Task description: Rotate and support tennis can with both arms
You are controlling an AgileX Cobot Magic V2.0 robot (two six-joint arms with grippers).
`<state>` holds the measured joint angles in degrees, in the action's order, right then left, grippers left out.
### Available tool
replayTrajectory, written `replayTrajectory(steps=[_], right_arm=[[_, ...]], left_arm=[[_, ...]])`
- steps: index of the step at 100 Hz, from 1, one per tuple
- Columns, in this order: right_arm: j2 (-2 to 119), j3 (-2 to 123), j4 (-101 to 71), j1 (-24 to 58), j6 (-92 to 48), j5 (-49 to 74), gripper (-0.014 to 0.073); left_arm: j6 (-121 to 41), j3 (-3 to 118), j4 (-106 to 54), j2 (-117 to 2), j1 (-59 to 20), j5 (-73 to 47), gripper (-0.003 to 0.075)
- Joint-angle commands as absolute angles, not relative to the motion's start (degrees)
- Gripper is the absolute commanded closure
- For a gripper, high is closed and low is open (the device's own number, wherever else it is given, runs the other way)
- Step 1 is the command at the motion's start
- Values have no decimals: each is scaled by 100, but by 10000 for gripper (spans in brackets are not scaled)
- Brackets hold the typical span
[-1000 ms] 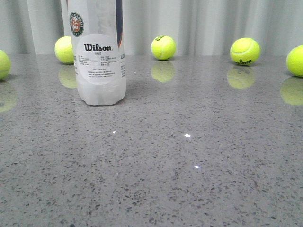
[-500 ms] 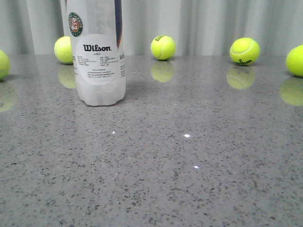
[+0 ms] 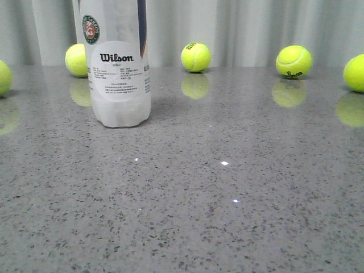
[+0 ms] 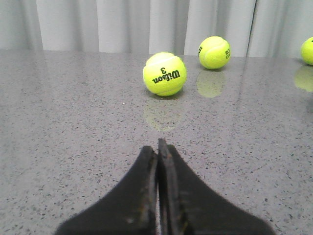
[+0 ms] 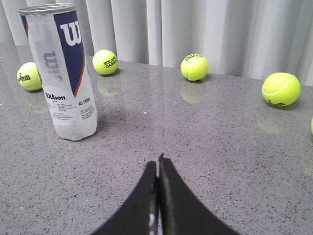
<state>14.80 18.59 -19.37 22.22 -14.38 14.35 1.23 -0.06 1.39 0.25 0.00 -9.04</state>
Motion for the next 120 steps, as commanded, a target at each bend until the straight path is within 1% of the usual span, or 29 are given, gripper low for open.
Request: replayTrajectory(steps=[1, 81, 90, 100, 120], right_arm=[[1524, 2007, -1990, 2211, -1448, 1024, 654], [1524, 1893, -1990, 2197, -1448, 897, 654], [1524, 1684, -1916, 2003, -1448, 374, 654], [1519, 1392, -1282, 1663, -1334, -105, 654], [1395, 788, 187, 748, 215, -310, 654]], left_arm=[[168, -259, 135, 225, 9, -484, 739], [168, -259, 135, 225, 9, -484, 739], [168, -259, 135, 225, 9, -484, 739], [168, -259, 135, 225, 9, -484, 739], [168, -259, 135, 225, 9, -484, 739]])
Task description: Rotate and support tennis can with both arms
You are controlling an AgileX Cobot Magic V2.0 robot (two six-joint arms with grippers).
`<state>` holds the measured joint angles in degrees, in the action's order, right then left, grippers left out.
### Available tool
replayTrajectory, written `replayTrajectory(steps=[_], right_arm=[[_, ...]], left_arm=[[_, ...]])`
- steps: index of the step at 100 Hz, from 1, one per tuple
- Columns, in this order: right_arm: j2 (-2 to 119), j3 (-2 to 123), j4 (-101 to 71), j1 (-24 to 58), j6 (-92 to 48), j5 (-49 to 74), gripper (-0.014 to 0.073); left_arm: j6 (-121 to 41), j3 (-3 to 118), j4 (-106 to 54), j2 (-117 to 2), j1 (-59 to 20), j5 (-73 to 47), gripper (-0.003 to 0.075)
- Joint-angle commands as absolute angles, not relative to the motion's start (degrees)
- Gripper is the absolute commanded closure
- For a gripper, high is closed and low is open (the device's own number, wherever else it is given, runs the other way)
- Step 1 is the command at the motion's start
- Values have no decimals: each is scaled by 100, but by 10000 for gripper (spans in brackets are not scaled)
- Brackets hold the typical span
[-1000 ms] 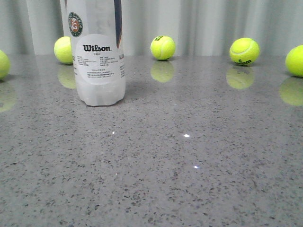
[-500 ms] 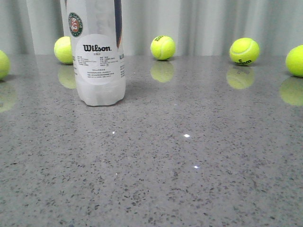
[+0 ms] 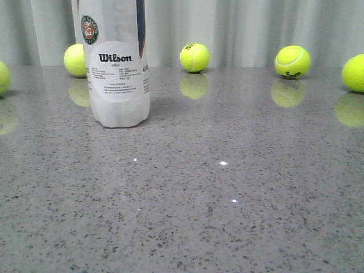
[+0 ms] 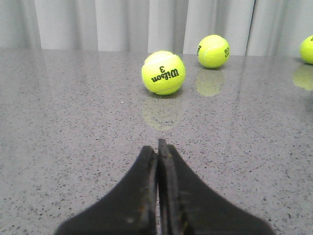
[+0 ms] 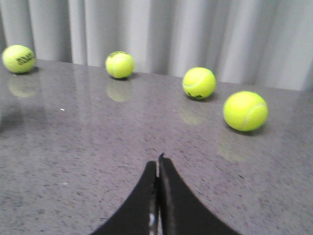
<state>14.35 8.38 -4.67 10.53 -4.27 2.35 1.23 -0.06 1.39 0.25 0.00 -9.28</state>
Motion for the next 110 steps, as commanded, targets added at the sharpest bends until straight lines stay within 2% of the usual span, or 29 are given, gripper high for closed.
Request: replayTrajectory(steps=[1, 32, 42, 110], right_arm=[[1381, 768, 233, 720, 254, -310, 654], [372, -180, 591, 93, 633, -331, 654], [-207, -168, 593, 51, 644, 194, 654], [-158, -168, 593, 46, 638, 247, 654]], left_arm=[[168, -259, 135, 225, 9, -484, 739], [168, -259, 135, 225, 9, -484, 739], [168, -259, 135, 225, 9, -484, 739], [168, -259, 135, 225, 9, -494, 739]])
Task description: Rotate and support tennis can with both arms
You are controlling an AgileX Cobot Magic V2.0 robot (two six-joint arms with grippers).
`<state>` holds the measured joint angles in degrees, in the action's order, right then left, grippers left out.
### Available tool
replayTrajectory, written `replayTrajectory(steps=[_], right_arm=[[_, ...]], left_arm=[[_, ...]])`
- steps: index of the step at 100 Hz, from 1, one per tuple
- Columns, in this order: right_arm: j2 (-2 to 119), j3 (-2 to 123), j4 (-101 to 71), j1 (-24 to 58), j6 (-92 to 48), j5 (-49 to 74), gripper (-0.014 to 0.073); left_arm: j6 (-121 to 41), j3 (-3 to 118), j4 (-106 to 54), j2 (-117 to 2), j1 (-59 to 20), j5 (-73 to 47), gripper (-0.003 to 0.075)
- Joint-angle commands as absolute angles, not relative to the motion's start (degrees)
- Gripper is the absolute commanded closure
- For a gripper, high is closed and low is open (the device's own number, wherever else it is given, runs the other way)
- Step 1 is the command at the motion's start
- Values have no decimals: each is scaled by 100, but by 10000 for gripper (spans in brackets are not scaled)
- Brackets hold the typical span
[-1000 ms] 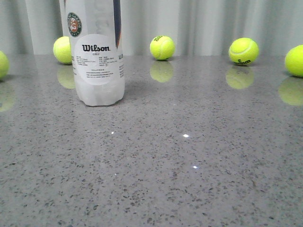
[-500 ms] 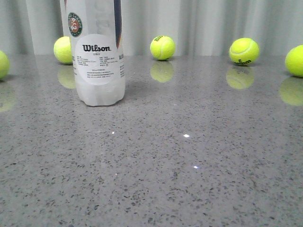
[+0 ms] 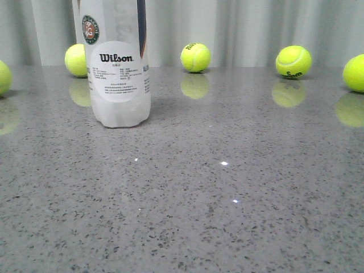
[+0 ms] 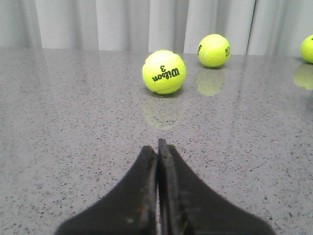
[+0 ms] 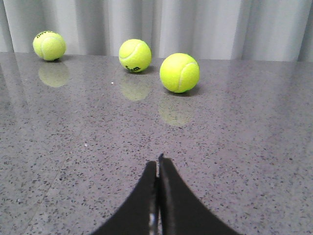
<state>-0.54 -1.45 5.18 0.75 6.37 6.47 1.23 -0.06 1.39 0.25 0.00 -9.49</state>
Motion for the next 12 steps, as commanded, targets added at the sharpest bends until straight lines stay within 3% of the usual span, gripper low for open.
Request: replayTrajectory(steps=[1, 12], right_arm=[[-158, -168, 593, 46, 638, 247, 654], [-158, -168, 593, 46, 638, 247, 654]], left_arm=[[168, -259, 135, 225, 9, -494, 738], [168, -259, 135, 225, 9, -494, 739]])
